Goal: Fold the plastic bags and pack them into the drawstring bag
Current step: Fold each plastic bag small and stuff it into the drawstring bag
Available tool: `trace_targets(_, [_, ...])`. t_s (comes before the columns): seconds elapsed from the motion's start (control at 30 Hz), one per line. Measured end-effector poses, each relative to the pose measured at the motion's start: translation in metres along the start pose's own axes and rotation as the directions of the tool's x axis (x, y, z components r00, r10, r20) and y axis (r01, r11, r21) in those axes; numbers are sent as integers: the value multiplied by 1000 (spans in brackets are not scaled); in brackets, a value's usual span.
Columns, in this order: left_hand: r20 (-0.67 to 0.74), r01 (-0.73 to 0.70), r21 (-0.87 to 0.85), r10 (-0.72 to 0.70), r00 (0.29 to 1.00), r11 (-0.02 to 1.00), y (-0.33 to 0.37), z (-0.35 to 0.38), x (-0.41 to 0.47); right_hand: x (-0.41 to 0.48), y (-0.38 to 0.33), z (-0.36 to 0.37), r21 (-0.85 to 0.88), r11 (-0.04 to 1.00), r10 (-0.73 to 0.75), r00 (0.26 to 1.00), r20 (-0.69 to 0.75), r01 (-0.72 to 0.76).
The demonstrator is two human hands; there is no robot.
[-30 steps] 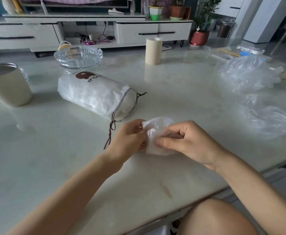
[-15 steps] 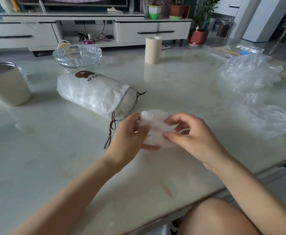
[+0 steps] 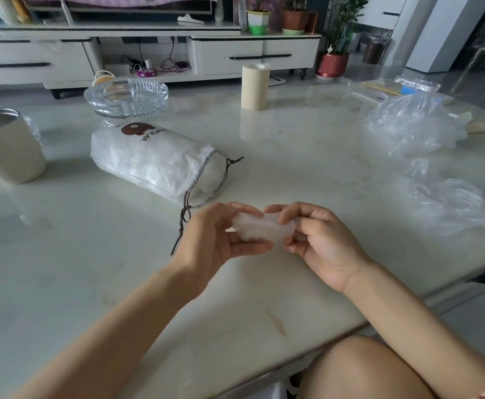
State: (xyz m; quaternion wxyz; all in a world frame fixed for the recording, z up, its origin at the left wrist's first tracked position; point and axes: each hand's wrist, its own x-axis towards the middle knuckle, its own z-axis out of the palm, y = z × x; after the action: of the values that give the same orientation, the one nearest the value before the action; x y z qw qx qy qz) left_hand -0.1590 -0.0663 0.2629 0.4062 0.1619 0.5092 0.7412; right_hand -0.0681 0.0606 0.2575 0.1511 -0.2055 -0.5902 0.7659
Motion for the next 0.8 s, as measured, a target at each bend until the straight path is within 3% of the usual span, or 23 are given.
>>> trace_targets(0.07, [-6,27,40,-27,1000,999,-2,-1,1,0,2,-1,-42,999,-9,1000,15,10])
trace_targets(0.17, [-27,-74,291,85,996,954,-6,-5,1,0,-1,-6,-108,993,-33,998,55,39])
trace_targets(0.27, [10,-208,516,237,972,831,-7,-7,1,1,-11,-11,-313,936,-169,986,-6,159])
trace_targets(0.33, [35,-252,561,281,959,789,-7,-7,1,0,-15,-9,-455,871,-176,982,65,186])
trace_targets(0.43, [32,-267,554,300,953,789,-7,-8,2,-1,-13,-1,-568,805,-62,977,205,170])
trace_targets(0.57, [32,-305,496,333,942,813,-6,-8,2,2,-13,3,-578,806,-60,989,132,126])
trace_targets(0.67, [1,-280,462,315,949,841,-7,-8,3,3,-12,4,-599,789,-15,979,205,138])
trace_targets(0.8, [-81,-132,257,157,984,957,-1,-6,4,-1,-7,12,-580,746,-214,943,254,326])
